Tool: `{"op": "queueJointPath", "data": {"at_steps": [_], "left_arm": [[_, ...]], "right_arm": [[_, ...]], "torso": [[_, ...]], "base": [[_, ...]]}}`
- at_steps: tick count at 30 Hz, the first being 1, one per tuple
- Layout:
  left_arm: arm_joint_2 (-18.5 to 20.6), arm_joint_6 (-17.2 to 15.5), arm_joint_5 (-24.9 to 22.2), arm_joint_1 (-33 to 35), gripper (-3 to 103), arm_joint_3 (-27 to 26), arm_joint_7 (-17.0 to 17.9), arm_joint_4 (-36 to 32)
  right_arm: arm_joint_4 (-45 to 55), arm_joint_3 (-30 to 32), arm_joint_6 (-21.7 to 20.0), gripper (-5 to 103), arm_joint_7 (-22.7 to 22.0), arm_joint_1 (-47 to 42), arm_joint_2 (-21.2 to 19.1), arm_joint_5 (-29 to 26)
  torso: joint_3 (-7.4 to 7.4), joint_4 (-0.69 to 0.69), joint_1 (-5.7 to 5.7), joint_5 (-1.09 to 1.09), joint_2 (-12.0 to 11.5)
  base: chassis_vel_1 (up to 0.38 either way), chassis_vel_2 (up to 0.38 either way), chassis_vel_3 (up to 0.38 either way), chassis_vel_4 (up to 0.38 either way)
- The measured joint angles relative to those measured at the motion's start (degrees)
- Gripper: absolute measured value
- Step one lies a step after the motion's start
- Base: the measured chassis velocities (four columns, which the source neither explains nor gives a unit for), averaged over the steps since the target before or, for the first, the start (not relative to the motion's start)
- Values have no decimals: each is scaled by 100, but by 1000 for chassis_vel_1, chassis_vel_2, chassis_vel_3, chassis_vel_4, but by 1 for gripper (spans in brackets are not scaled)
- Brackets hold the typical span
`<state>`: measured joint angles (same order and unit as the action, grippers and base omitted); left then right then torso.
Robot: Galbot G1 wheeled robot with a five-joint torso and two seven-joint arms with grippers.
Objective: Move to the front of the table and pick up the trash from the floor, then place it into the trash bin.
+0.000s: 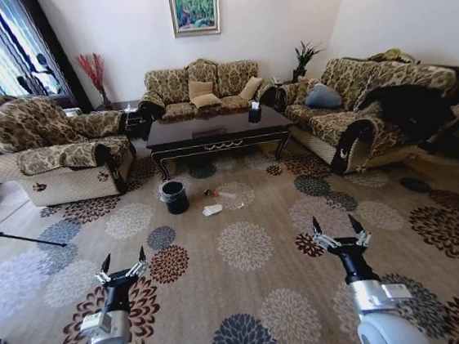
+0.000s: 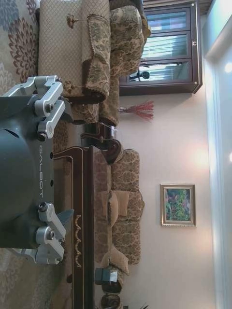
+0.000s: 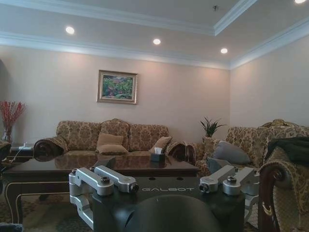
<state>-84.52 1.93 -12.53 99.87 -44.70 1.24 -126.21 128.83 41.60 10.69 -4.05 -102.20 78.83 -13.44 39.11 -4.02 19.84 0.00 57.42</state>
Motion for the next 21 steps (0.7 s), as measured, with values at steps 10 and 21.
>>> {"op": "queueJointPath", "data": {"at_steps": [10,21], "left_arm": [[2,17,16,-29,100,18,-6,40],[30,13,12,-39,100,2,-8,49]], "right_arm": [[-34,-3,-26,100,-26,9,5,7],[-63,-10,-75,100,-98,34,-30,7]], "torso": [[-155,0,-125,0,-280],[-334,0,-252,0,-585]], "base": [[0,0,0,0],[0,0,0,0]]}}
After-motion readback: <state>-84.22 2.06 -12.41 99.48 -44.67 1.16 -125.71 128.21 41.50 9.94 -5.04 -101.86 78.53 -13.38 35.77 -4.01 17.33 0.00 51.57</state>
